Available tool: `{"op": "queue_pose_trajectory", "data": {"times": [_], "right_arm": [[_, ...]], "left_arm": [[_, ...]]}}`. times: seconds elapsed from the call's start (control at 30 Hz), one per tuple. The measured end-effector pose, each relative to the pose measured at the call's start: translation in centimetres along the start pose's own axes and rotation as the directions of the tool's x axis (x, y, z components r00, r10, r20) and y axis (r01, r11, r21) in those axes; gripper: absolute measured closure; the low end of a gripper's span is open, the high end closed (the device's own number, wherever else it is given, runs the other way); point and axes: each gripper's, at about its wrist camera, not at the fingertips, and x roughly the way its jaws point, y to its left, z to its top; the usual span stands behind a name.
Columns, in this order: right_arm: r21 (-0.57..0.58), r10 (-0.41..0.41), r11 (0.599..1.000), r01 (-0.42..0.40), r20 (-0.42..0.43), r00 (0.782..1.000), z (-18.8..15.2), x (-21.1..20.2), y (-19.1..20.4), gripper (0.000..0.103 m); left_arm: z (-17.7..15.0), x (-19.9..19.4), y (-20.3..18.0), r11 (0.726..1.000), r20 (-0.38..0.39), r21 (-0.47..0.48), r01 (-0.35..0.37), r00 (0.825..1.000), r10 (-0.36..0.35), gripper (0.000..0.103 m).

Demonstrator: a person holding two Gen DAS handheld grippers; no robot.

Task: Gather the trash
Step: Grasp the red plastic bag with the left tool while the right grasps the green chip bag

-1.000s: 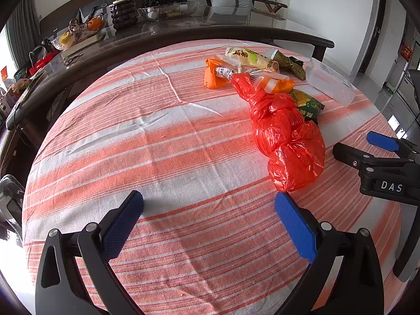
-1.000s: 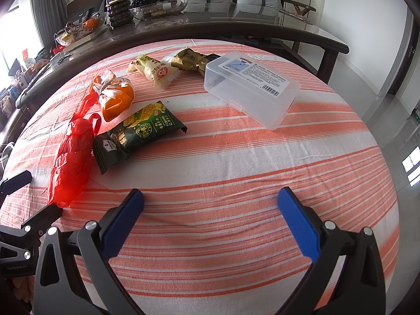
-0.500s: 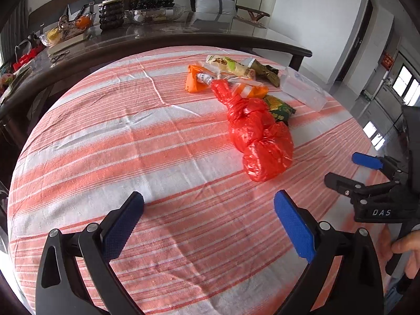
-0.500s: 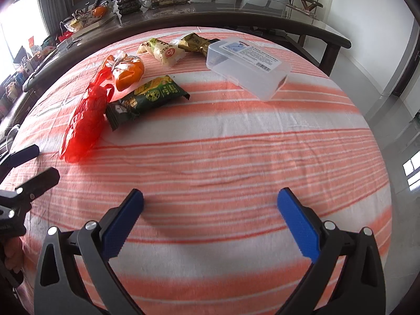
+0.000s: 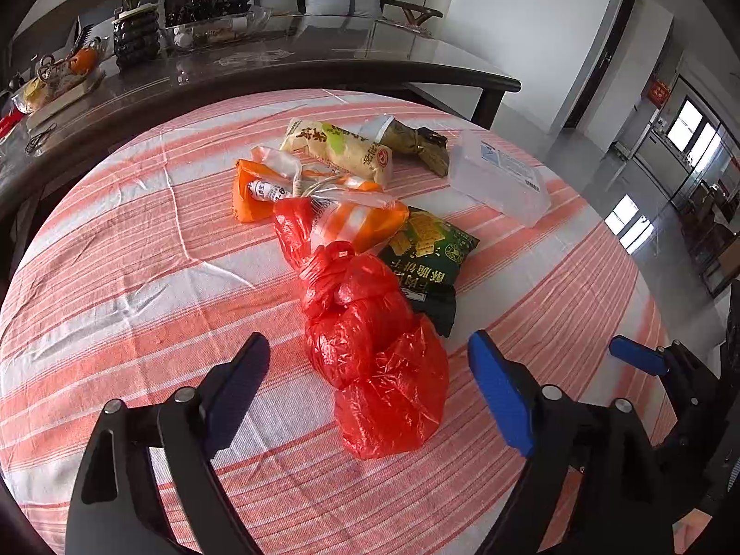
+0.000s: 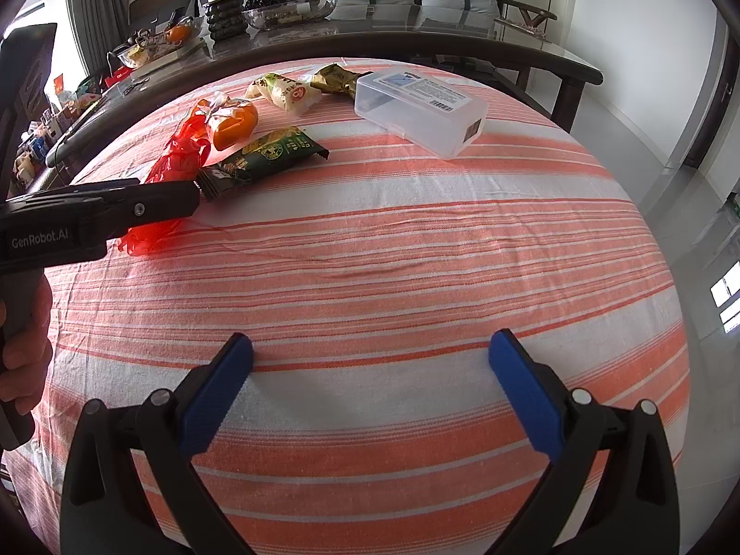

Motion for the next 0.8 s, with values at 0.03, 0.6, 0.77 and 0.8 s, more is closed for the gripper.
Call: {"op": "queue_pose_trajectory", "data": {"times": [0.03,0.6,0.77,0.8], "right_arm": [[0.000,0.000,1.000,0.000,0.000,1.000,-0.1,0.0,0.0,0.004],[0.188,0.142,0.972,-0.145,0.028,0.990,8.6,3.6,6.9,0.005],[0.125,-0.057,0.991,0.054,0.021,0.998,10.3,6.3,8.0,0.036],[0.126,-0.064,0.990,0.059,0.037,0.997,9.9,5.8,7.4,0.052]], "left_arm": [[-0.2,0.0,0.4,1.000,-0.010,0.003,0.010,1.000,-0.010,0.046],[-8.0,-7.6,5.3,0.990,0.021,0.044,-0.132,0.991,0.131,0.063],[-8.5,-7.6,4.4,0.991,0.018,0.051,-0.123,0.992,0.122,0.062],[-8.5,-7.7,4.1,0.991,0.021,0.057,-0.121,0.993,0.120,0.062]]}}
